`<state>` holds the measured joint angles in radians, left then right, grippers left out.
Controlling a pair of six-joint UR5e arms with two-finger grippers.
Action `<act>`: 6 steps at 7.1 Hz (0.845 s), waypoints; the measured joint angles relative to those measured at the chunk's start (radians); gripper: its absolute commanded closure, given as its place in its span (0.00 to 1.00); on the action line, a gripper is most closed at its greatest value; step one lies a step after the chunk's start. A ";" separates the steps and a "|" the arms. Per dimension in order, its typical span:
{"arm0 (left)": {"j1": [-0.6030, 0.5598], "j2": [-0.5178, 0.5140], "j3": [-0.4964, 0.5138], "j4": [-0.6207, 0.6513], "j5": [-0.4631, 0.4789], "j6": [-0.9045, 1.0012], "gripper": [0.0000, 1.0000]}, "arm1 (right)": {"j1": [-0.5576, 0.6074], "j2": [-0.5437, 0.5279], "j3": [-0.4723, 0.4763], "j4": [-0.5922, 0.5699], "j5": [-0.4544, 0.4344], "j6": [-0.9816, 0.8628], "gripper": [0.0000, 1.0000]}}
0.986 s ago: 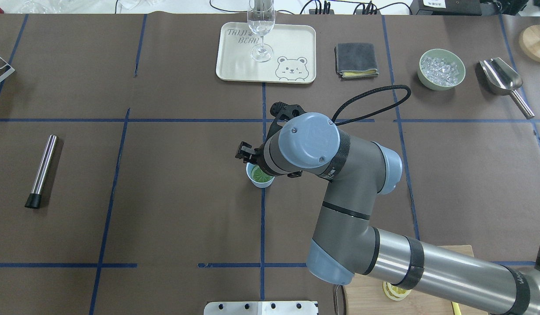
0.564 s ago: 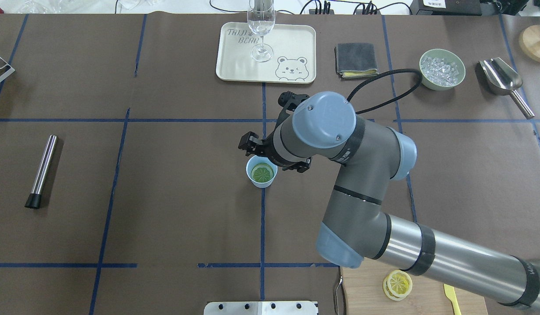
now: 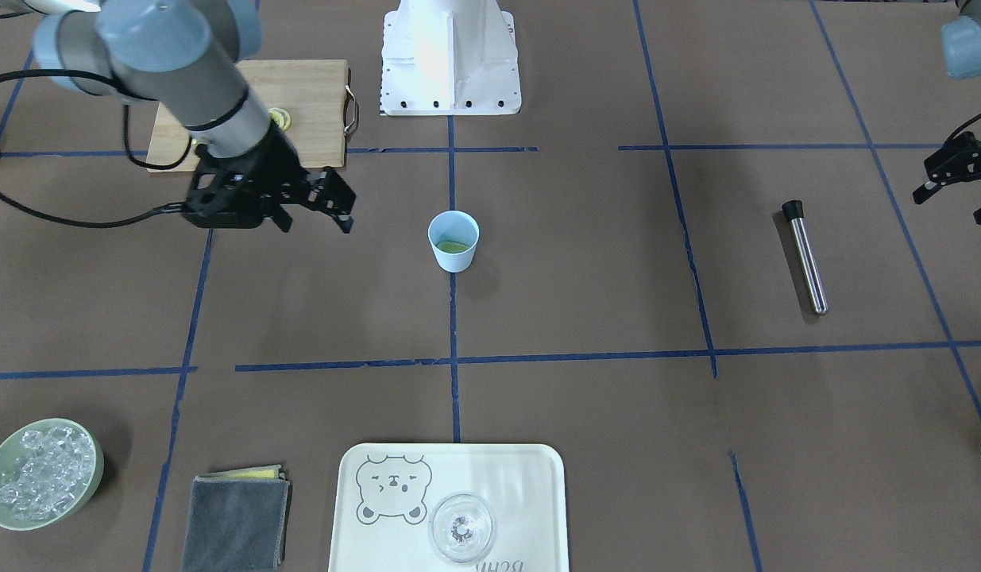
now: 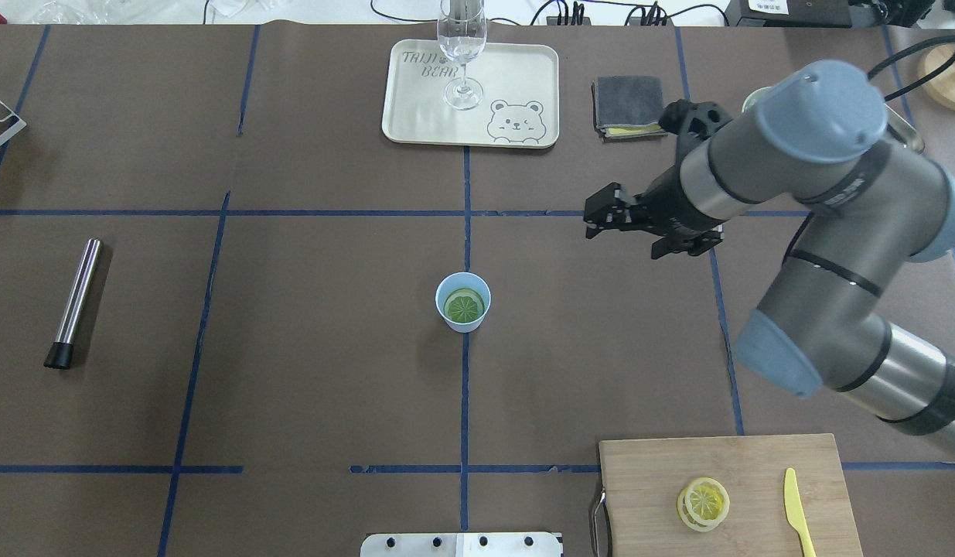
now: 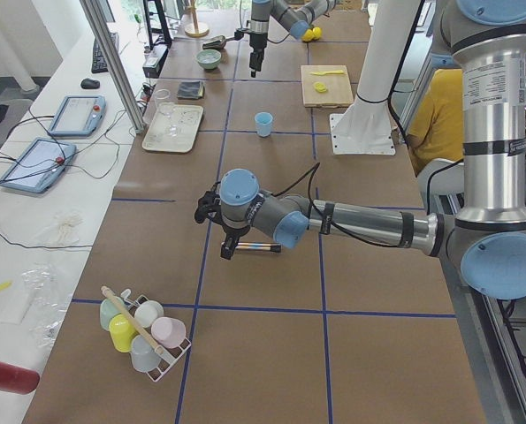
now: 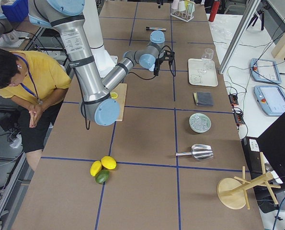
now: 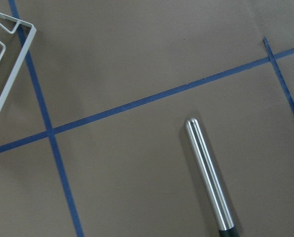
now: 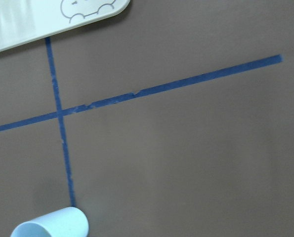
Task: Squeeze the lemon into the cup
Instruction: 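Withdraw the right arm from the cup while the left arm reaches toward the steel muddler, then grasp the steel muddler upright with the left gripper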
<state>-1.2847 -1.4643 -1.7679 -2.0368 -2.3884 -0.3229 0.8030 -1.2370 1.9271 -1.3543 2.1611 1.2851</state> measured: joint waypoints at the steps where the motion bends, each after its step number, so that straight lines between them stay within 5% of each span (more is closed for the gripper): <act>1: 0.076 -0.022 0.020 -0.039 0.066 -0.103 0.10 | 0.077 -0.099 0.033 0.001 0.060 -0.114 0.00; 3: 0.147 -0.107 0.117 -0.036 0.132 -0.216 0.12 | 0.195 -0.267 0.062 0.001 0.121 -0.359 0.00; 6: 0.198 -0.211 0.265 -0.026 0.143 -0.324 0.14 | 0.241 -0.342 0.062 0.000 0.144 -0.463 0.00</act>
<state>-1.0865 -1.6755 -1.5026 -2.0630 -2.2456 -0.6471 1.0439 -1.5787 1.9894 -1.3544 2.3049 0.8220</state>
